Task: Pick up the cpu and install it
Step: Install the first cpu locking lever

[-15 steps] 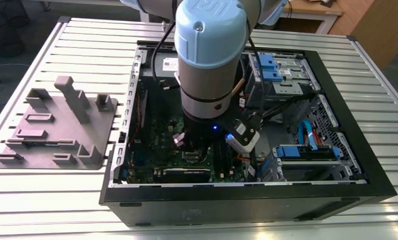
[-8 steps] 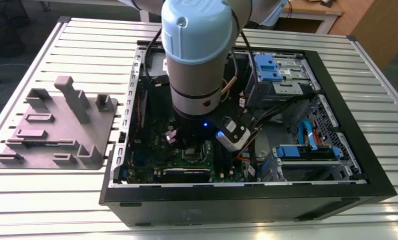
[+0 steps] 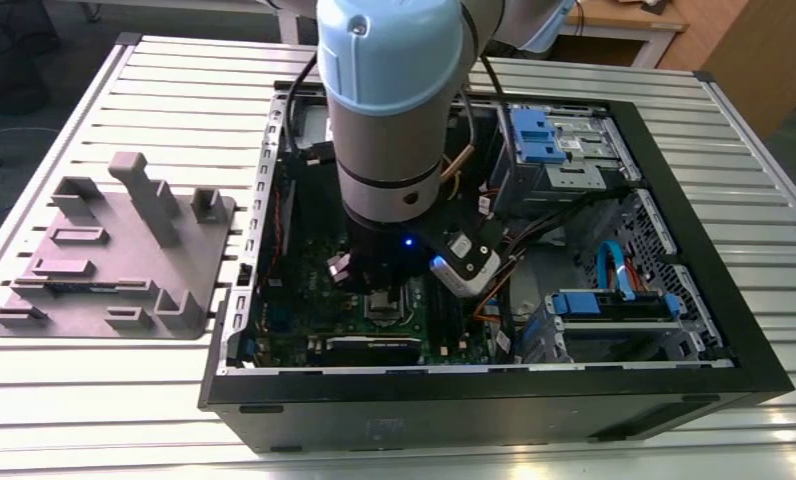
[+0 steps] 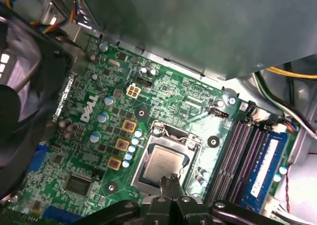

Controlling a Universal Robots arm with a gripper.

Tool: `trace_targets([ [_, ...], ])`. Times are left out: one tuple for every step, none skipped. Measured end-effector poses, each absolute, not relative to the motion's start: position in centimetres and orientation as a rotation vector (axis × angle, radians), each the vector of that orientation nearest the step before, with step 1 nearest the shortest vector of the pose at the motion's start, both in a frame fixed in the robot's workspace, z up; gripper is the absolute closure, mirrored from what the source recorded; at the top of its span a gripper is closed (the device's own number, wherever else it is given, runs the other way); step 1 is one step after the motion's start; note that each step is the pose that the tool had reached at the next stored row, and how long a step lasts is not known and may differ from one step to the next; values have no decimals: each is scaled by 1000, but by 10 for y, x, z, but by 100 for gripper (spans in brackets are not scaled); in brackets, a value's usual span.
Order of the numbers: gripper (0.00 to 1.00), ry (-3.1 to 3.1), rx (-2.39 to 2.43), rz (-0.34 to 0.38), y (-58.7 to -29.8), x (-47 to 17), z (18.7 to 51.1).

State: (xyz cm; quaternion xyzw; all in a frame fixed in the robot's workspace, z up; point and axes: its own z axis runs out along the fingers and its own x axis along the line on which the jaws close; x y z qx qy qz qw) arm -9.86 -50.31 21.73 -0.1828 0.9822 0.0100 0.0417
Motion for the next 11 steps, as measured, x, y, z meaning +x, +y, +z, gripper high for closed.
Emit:
trace_targets([
  [89,3006,-559,31,-503,-99,219],
  [89,3007,-558,31,-503,-99,220],
  [89,3007,-558,31,-503,-99,221],
  [89,3006,-558,31,-503,-99,221],
  [89,3006,-558,31,-503,-99,220],
  [89,3007,-558,31,-503,-99,221],
  [89,3007,-558,31,-503,-99,221],
  [89,3007,-558,31,-503,-99,221],
  [89,3009,-558,32,-503,-99,221],
  [89,3014,-559,33,-503,-99,221],
  [89,3016,-559,33,-503,-99,221],
])
